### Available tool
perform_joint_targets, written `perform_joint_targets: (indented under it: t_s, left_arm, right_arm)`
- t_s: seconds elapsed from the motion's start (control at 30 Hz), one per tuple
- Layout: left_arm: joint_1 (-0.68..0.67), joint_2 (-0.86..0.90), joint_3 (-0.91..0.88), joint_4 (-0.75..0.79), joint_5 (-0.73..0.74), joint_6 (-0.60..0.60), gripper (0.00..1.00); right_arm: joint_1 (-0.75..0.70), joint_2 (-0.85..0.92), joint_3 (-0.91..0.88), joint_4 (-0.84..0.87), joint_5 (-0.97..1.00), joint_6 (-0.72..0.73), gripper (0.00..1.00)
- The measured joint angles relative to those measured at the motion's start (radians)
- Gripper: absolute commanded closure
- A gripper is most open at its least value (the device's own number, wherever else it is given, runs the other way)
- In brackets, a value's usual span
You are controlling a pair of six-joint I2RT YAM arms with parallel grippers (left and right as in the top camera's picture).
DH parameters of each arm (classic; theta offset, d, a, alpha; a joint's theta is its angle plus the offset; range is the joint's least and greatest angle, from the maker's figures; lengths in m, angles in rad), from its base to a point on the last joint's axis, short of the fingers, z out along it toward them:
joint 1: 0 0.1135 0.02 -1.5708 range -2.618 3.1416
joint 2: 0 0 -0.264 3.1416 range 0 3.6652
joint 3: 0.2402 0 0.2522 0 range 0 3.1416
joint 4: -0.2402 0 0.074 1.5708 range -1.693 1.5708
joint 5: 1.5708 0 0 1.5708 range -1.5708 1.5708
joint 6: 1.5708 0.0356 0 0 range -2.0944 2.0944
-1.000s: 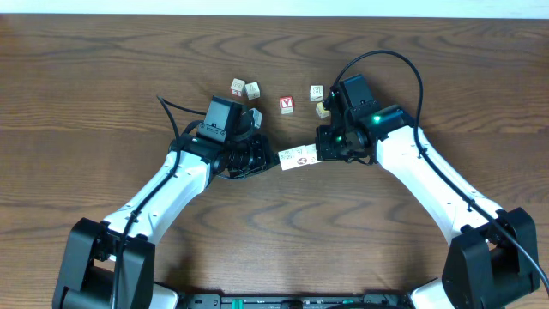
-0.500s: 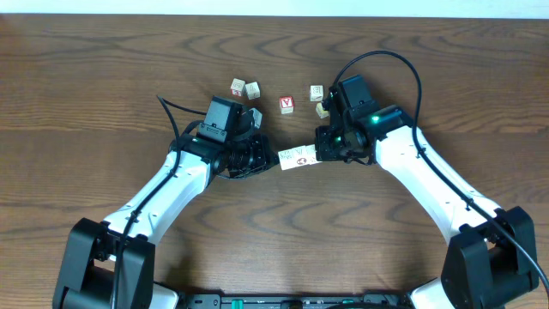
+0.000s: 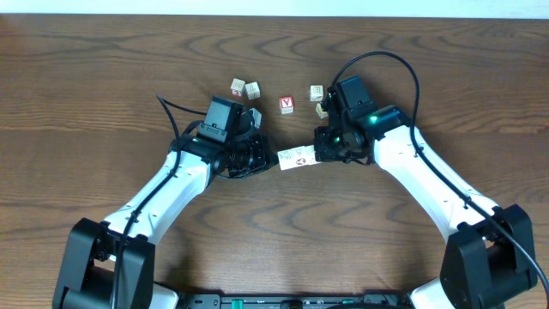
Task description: Lift 3 blocks
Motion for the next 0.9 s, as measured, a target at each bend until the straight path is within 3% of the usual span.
perform_joint_targets:
  t_s: [0.9]
  left_arm:
    - [-0.002,0.039,0.0,0.0,-0.021,-0.003,0.93]
  right_arm:
    - [0.008,0.002,-0.037,0.059,0.002,0.023,0.99]
